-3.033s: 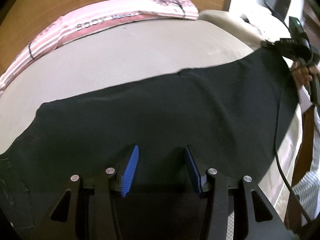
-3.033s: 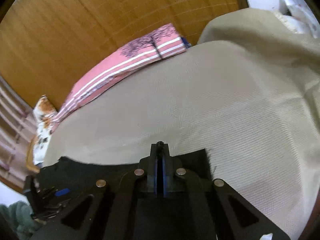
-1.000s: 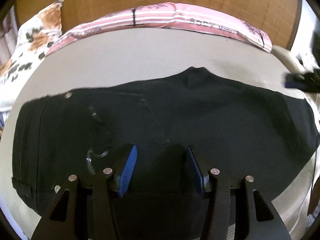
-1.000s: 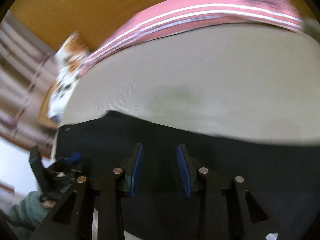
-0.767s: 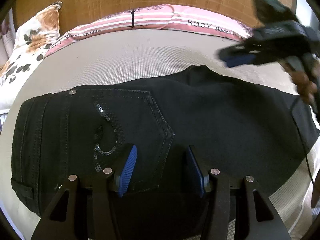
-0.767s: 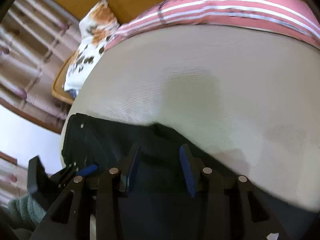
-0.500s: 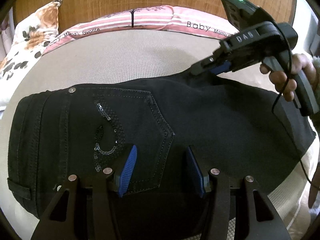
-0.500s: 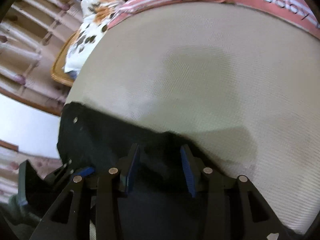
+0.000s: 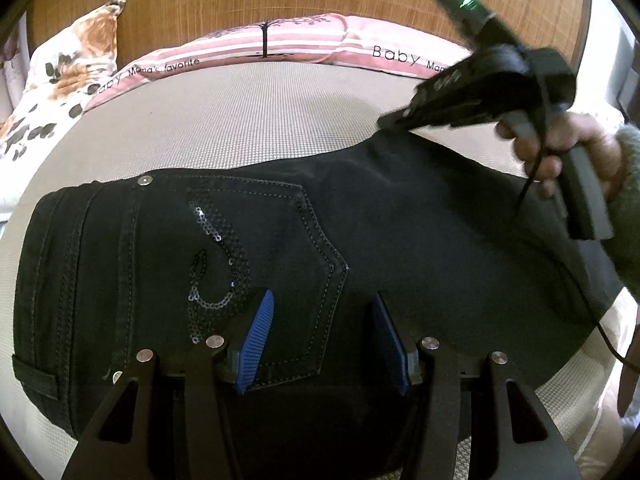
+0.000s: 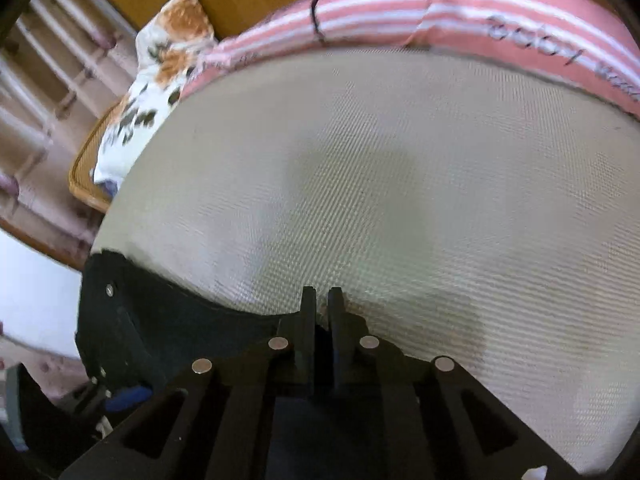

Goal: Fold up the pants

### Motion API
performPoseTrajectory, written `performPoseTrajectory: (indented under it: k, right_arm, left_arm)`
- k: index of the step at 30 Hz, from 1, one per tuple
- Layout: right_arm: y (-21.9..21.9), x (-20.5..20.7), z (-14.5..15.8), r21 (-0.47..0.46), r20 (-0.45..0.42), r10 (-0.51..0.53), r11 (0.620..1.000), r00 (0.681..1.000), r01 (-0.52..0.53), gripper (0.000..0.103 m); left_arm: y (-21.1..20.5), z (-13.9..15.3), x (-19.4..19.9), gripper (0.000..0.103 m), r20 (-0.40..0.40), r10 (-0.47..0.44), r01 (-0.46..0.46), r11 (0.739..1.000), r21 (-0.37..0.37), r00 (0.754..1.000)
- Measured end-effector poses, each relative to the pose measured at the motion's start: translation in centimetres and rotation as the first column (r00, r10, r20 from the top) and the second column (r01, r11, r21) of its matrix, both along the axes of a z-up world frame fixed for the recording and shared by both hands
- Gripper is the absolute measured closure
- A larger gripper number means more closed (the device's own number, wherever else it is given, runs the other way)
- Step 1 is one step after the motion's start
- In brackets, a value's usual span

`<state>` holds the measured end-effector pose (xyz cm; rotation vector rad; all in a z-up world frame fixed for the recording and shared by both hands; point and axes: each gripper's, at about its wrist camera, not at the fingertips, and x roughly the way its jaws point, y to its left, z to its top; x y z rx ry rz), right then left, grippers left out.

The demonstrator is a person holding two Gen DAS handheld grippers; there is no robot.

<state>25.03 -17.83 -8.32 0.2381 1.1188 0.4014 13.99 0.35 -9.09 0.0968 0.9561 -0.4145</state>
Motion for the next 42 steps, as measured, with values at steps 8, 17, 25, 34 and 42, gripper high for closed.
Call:
performPoseTrajectory:
  k: [8,17,25,34,42]
  right_arm:
    - [-4.8,-6.2,3.4,-0.075,0.055,-0.069,0.995,0.996,0.073,0.083]
    - [-7.0,-10.1,-0.5,-0.147,0.009,-0.153,0.977,0.988,0.153,0.083]
    - [-8.8,-10.3,-1.0,-0.179,0.064,-0.216,0.958,0.974,0.225,0.09]
    - [-10.4,-12.2,1.1,-0.134,0.081,-0.279,0.948,0.957,0.288,0.073]
    - [-10.9,-15.1,2.4,-0.153,0.103,-0.305,0.936,0.947,0.318,0.072]
  left_arm:
    - [-1.8,3.4,1.2,0.05,0.052,-0.02,0.023,0.998,-0.067,0.998]
    - [-8.5,2.8,6.5,0.05,0.011,-0.149,0.149,0.984,-0.093,0.989]
    - [-9.6,0.0,10.3,0.053,-0.068,-0.065,0.059,0.995,-0.078,0.996]
    - [-10.3,0.5,8.6,0.053,-0.021,-0.034,0.034,0.999,0.011,0.999]
    - [-9.2,2.5,4.7,0.053,-0.023,-0.011,0.01,1.0,-0.011,1.0]
